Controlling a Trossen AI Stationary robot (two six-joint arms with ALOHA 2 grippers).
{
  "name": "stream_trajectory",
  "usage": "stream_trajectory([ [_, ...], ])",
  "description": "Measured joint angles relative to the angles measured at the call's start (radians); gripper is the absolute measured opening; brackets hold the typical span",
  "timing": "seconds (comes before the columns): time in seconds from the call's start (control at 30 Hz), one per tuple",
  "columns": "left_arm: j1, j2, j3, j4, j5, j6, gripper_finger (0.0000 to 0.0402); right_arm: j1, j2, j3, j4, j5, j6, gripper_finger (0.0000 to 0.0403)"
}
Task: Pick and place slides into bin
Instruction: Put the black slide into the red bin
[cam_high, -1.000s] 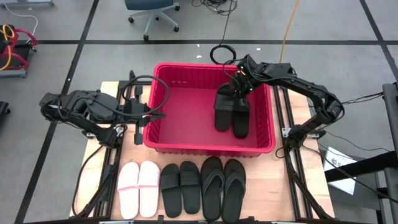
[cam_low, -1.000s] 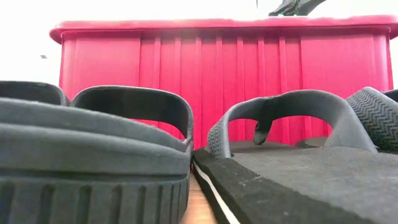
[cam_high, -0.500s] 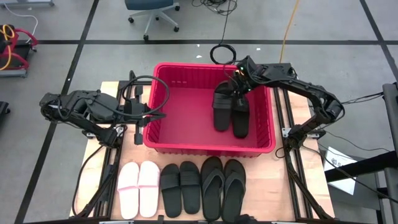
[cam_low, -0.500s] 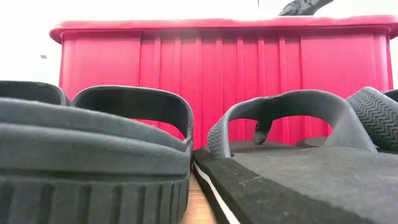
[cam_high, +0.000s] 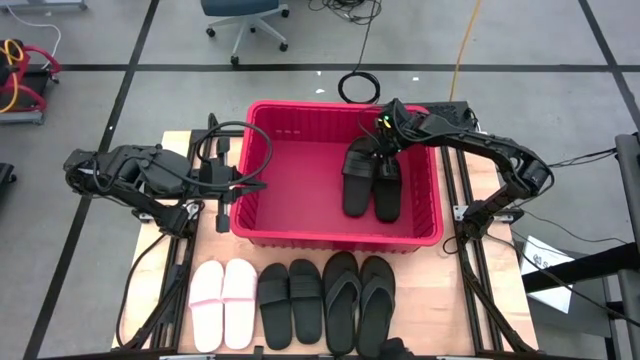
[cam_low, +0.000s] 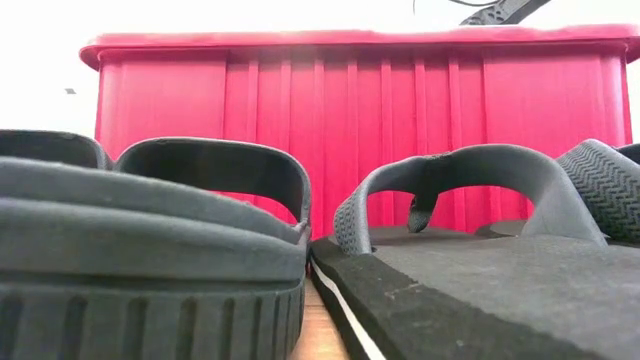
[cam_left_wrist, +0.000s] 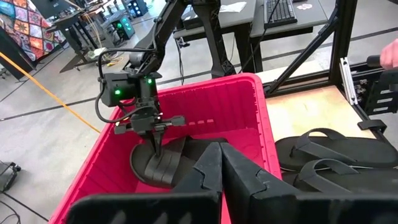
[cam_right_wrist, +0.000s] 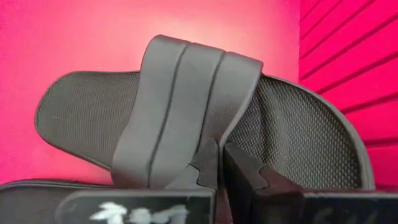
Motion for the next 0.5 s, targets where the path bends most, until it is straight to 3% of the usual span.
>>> stream_trajectory([
  [0.5, 0.000, 0.000, 0.000, 0.000, 0.000, -0.001, 0.0002, 0.000, -0.001, 0.000, 0.019, 0.003, -0.042, 0.0005],
])
